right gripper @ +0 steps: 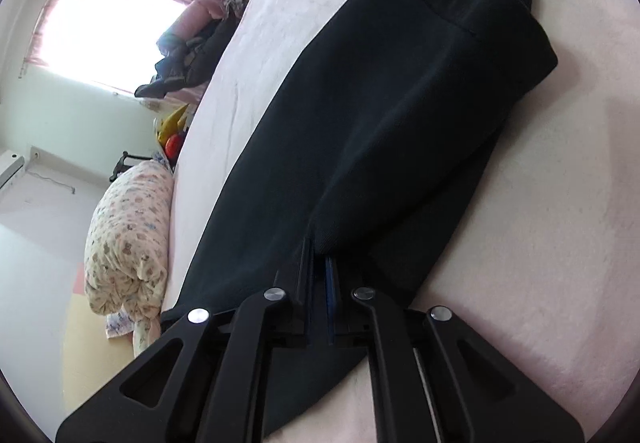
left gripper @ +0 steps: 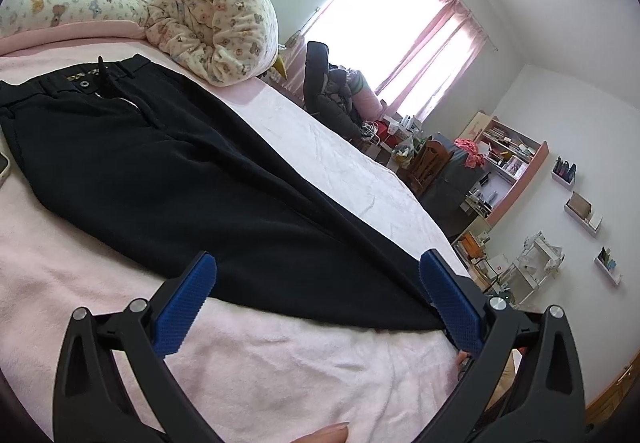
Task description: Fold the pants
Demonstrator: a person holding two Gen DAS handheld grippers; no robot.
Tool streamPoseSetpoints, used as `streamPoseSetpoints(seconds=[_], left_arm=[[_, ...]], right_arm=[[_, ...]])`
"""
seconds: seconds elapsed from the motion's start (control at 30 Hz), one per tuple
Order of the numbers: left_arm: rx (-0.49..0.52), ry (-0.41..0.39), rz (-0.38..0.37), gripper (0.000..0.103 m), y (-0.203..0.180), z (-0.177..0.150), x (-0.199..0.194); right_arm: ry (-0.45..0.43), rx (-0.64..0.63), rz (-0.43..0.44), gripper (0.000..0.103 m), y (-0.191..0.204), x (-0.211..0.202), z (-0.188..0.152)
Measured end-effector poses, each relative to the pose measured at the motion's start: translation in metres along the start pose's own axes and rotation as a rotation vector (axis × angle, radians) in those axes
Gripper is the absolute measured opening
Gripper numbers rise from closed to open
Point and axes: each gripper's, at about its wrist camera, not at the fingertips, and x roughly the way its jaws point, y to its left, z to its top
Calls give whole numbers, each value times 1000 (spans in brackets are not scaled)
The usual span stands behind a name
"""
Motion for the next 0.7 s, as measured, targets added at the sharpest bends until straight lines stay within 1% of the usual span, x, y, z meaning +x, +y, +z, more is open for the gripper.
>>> streamPoseSetpoints(seconds=[0.1,0.17,0.2,0.23,0.27,0.33,0.37,0.4,0.43,0.47,0.5,0.53,0.57,0.67,0.7], left_arm=[[-8,-10,11,101,6,1,-4],[-22,-16,19,101,10,3,-7],[-30,-22,29,101,13,4,-9],[-34,-28,40,101,14,4,-10],[-38,-34,52,101,16,4,-11],[-47,-42,79,101,18,5,-12],[-46,-39,94,101,18,6,-13],[-40,-38,100,101,18,7,-14],[-28,-39,107,101,17,7,-15],[-4,-45,126,101,15,7,-18],[17,-50,142,101,14,7,-20],[42,-55,160,101,12,7,-23],[80,-59,192,101,10,6,-27],[152,-66,253,101,8,6,-35],[181,-83,294,101,8,6,-40]], right_arm=[[24,-14,-20,24,5,-11,0],[11,-7,-9,57,10,-24,-4],[3,-12,2,61,15,-29,-7],[1,-23,20,61,21,-34,-9],[7,-48,69,61,33,-37,-15],[57,-71,174,60,60,-29,-29],[104,-55,228,60,72,-19,-36],[172,-15,283,59,83,-2,-44],[219,21,315,57,90,10,-51],[298,92,356,53,101,36,-64],[339,128,371,52,107,52,-73],[364,154,377,47,113,66,-79],[386,180,363,46,121,85,-89],[395,250,324,44,130,121,-105],[396,271,313,44,132,129,-108]])
